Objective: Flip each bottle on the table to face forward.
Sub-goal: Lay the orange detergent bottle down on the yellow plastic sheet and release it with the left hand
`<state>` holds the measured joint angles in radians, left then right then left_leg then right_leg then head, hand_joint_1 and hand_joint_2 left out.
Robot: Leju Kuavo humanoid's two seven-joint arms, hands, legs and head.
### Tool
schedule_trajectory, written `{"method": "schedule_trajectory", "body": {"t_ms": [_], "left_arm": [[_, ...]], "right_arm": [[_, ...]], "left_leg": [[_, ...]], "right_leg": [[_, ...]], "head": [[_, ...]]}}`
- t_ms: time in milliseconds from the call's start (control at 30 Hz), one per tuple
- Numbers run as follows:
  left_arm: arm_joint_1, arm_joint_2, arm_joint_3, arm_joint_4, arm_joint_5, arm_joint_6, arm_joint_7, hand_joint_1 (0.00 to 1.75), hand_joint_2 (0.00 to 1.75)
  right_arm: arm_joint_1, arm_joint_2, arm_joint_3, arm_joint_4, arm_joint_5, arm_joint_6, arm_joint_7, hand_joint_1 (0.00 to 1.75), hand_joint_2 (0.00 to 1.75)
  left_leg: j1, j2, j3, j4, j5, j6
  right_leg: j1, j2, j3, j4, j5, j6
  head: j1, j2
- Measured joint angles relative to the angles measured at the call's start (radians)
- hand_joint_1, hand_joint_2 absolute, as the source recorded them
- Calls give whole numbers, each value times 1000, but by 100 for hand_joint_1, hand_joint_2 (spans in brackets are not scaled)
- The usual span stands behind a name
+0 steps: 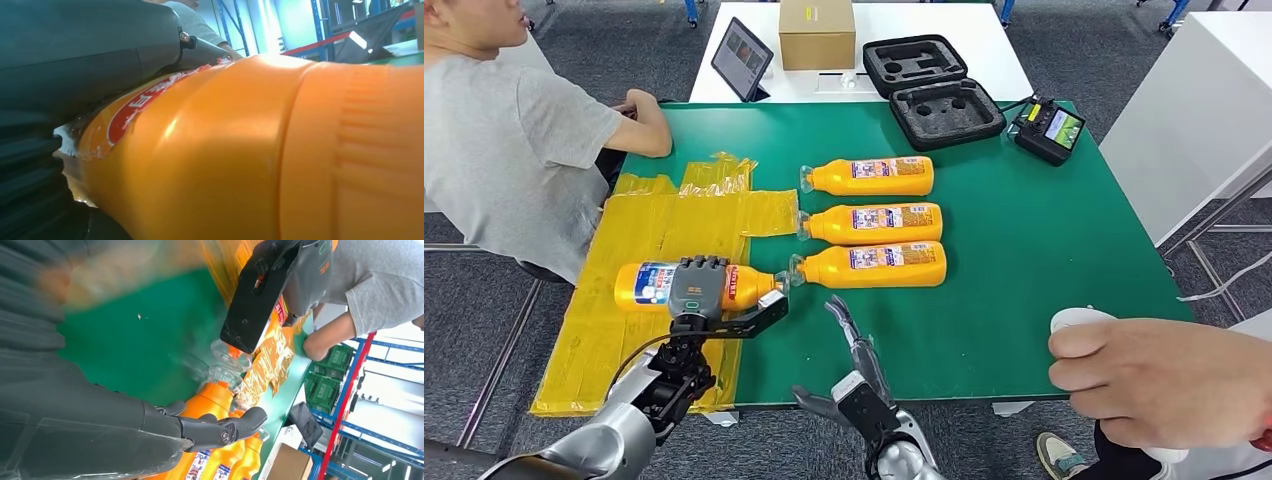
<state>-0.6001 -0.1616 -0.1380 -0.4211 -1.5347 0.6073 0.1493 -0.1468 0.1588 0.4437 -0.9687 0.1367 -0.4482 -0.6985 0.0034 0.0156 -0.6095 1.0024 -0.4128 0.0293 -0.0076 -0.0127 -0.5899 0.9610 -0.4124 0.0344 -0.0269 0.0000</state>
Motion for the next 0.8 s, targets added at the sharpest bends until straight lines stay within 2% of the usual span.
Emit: {"method": "schedule_trajectory", "body": {"t_ms": [300, 667, 733, 800], "left_arm": [[-17, 19, -35, 26, 0, 3, 67, 175, 175], [-15, 35, -36, 33, 4, 14, 69, 175, 175], [-14, 38, -35, 34, 6, 13, 59, 166, 175], [-13, 42, -33, 34, 10, 8, 45, 150, 175]], "right_arm": [[-21, 3, -12, 32, -11, -1, 0, 0, 175], [-22, 3, -12, 51, -11, -4, 0, 0, 175], [-22, 3, -12, 53, -11, -4, 0, 0, 175], [-22, 1, -12, 53, -11, -5, 0, 0, 175]], "left_leg": [[0, 0, 1, 0, 1, -1], [0, 0, 0, 0, 1, -1], [0, 0, 0, 0, 1, -1], [0, 0, 1, 0, 1, -1]], "right_leg": [[0, 0, 0, 1, 0, 0], [0, 0, 0, 1, 0, 0], [0, 0, 1, 1, 0, 0], [0, 0, 0, 1, 0, 0]], "head": [[0, 0], [0, 0], [0, 0], [0, 0]]}}
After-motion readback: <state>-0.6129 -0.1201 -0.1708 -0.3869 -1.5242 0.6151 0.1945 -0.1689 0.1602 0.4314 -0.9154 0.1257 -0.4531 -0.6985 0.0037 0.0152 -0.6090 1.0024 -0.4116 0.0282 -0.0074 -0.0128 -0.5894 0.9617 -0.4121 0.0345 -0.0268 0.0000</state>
